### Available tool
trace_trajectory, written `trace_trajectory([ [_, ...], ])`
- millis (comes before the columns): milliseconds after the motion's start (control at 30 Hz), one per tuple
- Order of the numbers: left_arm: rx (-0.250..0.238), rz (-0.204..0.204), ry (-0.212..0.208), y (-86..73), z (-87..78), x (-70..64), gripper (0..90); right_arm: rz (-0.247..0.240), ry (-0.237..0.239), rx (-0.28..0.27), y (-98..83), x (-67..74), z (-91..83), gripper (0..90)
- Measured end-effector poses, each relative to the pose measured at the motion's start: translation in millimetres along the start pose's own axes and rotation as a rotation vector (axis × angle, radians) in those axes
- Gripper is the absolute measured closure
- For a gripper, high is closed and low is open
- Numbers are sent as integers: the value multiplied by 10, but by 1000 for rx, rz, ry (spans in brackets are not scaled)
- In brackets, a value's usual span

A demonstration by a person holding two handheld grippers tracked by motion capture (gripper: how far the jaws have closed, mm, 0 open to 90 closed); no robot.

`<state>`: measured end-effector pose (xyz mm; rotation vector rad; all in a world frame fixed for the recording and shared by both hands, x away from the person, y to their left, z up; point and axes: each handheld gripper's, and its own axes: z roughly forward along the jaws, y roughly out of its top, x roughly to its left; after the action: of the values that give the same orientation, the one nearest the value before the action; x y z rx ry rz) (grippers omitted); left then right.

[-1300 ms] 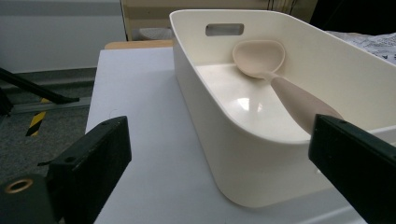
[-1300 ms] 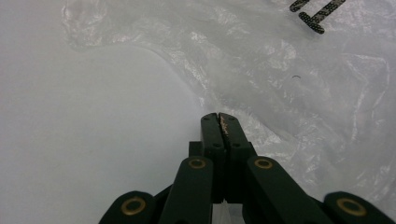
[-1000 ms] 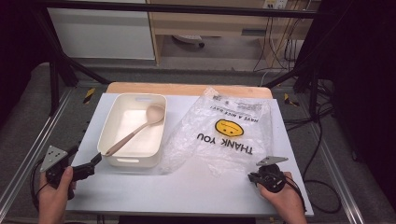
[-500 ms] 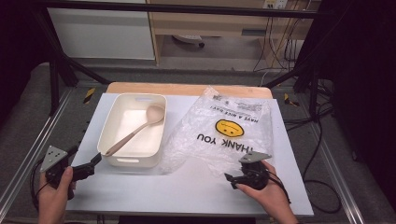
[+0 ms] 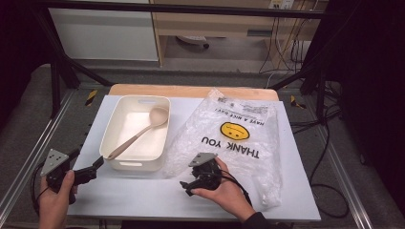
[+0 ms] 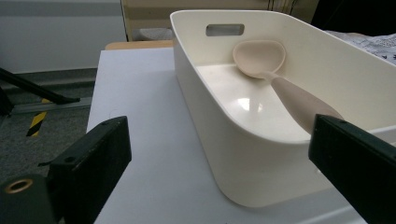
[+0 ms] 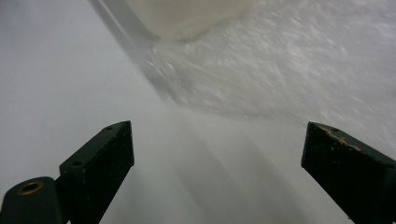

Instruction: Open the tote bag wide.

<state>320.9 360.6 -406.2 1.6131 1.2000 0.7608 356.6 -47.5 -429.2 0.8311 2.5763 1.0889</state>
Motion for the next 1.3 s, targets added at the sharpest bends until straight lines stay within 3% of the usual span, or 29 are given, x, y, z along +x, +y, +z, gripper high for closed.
trace_trajectory([
  [233,-1,0,0,1,-2,1,55,-38,32,-1,253,127,300,131],
  [467,-1,2,-3,2,-1,3,55,-47,29,24,304,158,509,173],
  [533,-2,2,-2,4,-2,1,55,-56,23,33,303,163,538,228],
  [633,-2,7,-1,5,-3,1,55,-63,8,31,299,147,564,420],
  [800,-3,3,-2,4,-3,3,55,-16,61,32,305,44,548,789],
  [833,-2,3,-3,4,-3,3,55,1,48,20,315,1,523,865],
  [933,-2,2,-2,4,-4,4,55,33,47,6,327,-66,500,879],
  [1133,-2,4,-4,3,1,0,55,143,-12,-58,440,-310,422,884],
  [1300,-2,5,-4,3,2,0,55,174,-20,-88,594,-403,427,885],
])
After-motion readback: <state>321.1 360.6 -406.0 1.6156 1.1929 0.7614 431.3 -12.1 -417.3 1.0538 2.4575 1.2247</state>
